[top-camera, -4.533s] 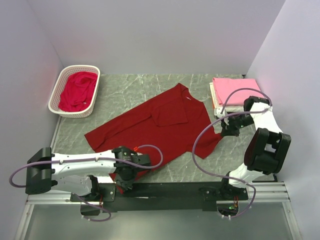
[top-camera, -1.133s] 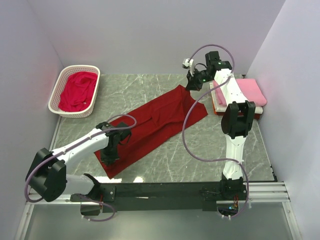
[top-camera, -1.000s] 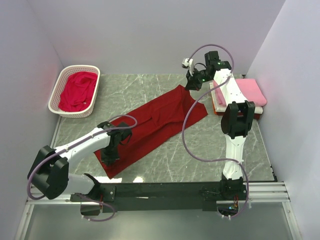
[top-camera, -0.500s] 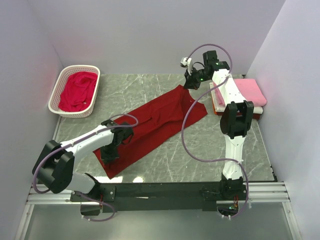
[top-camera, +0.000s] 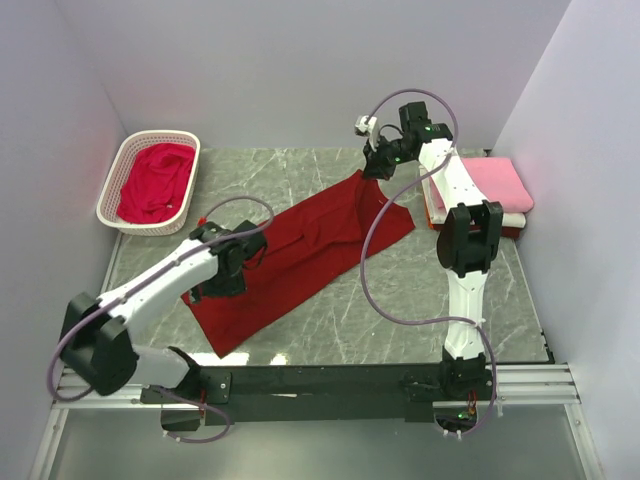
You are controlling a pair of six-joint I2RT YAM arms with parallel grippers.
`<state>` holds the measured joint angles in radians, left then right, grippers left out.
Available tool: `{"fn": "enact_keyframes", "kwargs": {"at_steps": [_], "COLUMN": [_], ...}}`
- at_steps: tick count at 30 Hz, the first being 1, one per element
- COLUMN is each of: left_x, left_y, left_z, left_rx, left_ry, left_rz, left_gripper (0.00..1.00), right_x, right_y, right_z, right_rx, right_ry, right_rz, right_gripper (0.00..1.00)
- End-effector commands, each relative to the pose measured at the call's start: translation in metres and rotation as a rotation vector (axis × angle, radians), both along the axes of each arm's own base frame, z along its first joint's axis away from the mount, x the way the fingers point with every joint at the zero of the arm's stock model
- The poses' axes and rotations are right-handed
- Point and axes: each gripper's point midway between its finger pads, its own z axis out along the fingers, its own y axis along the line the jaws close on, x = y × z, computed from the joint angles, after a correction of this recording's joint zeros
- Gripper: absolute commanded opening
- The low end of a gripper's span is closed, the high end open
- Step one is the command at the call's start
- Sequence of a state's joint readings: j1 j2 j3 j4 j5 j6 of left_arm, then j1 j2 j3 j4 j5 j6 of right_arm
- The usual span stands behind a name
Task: Fold and stack the t-shirts
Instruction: Fold the tshirt
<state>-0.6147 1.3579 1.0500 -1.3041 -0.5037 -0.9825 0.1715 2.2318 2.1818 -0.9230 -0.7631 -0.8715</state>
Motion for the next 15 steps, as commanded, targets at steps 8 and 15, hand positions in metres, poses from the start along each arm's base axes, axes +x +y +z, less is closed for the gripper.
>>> {"fn": "enact_keyframes", "kwargs": {"at_steps": [8, 15], "left_x": [0.026, 0.023], "left_y": [-0.033, -0.036], "left_z": [0.068, 0.069], "left_rx": [-0.342, -0.371], "left_ry": [-0.381, -0.391], "left_rz": [-0.126, -0.147], "left_gripper": [0.83, 0.83], "right_x": [0.029, 0.031], "right_y": [0.024, 0.051], "right_z": [0.005, -0.008], "right_rx": [0.019, -0.004], "right_ry": [-0.066, -0.076], "right_rz": [-0.066, -0.062], "right_gripper": [0.00, 0.00]}}
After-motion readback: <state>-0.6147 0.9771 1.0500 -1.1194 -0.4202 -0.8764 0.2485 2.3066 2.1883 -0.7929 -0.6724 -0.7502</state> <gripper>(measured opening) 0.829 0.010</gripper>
